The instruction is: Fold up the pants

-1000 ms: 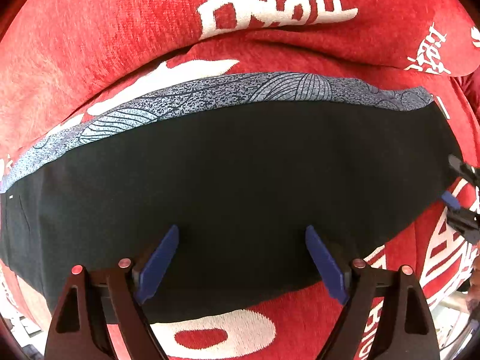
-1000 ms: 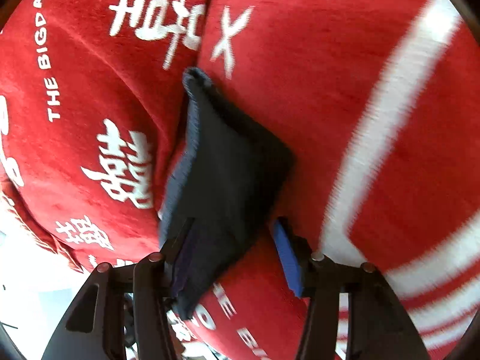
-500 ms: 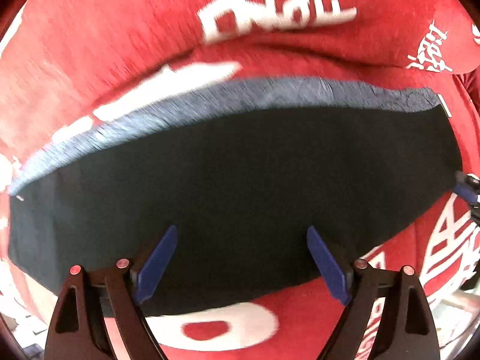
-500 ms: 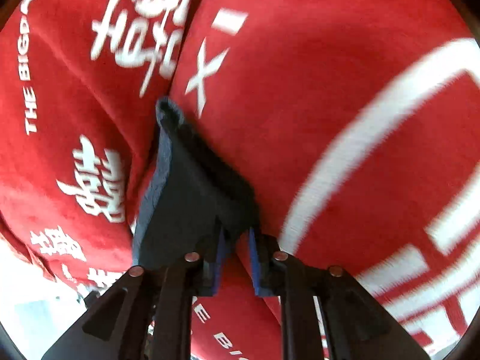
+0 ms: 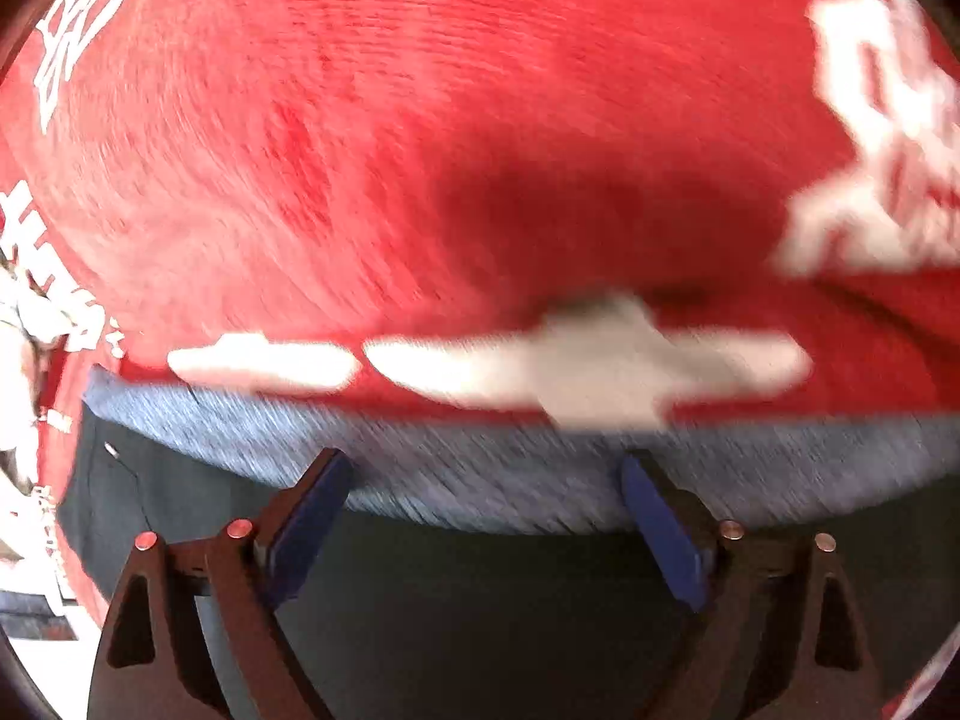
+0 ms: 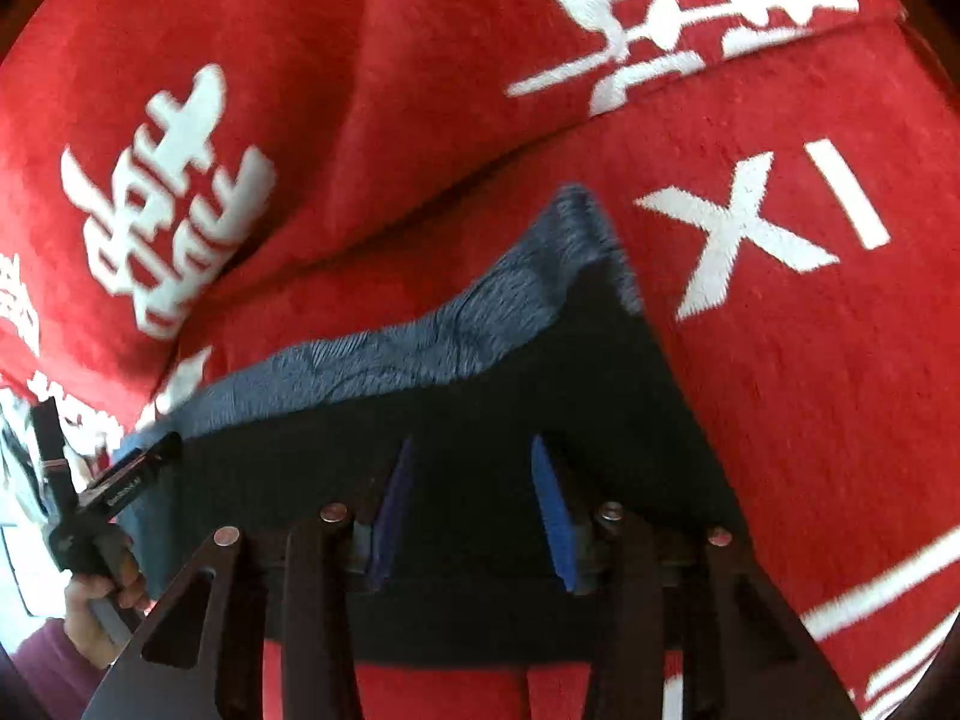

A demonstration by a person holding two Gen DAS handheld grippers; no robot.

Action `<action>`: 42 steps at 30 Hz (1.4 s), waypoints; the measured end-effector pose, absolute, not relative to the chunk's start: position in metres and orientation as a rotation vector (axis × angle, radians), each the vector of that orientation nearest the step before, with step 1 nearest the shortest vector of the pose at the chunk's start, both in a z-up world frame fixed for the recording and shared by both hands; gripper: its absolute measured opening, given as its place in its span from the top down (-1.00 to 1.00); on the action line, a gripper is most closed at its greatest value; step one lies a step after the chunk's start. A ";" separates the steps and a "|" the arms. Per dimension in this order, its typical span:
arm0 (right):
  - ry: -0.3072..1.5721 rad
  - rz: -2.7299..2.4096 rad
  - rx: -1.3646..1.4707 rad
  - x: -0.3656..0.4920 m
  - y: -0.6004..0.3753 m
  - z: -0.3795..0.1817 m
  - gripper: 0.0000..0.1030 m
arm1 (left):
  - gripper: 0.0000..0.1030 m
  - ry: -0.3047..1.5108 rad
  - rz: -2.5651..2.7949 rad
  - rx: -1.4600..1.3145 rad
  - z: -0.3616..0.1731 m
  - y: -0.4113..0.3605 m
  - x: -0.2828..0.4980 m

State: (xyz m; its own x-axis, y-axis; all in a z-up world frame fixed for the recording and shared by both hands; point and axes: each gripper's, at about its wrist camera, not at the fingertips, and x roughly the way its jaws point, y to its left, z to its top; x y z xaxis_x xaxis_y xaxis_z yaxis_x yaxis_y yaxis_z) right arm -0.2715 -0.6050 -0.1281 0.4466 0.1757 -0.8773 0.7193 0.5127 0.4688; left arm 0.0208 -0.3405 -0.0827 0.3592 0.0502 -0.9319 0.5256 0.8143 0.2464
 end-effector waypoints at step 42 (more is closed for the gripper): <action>1.103 -0.014 1.349 -0.121 -0.241 -0.114 0.84 | -1.00 1.236 -0.475 0.462 -0.073 -0.013 0.115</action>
State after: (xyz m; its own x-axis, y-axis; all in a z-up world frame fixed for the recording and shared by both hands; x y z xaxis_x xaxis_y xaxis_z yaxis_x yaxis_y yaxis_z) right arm -0.1209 -0.2414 -0.1135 0.5307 0.5663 -0.6306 0.5816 0.2979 0.7569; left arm 0.1148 -0.0126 -0.0735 0.2580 -0.0920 -0.9618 0.5753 0.8144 0.0764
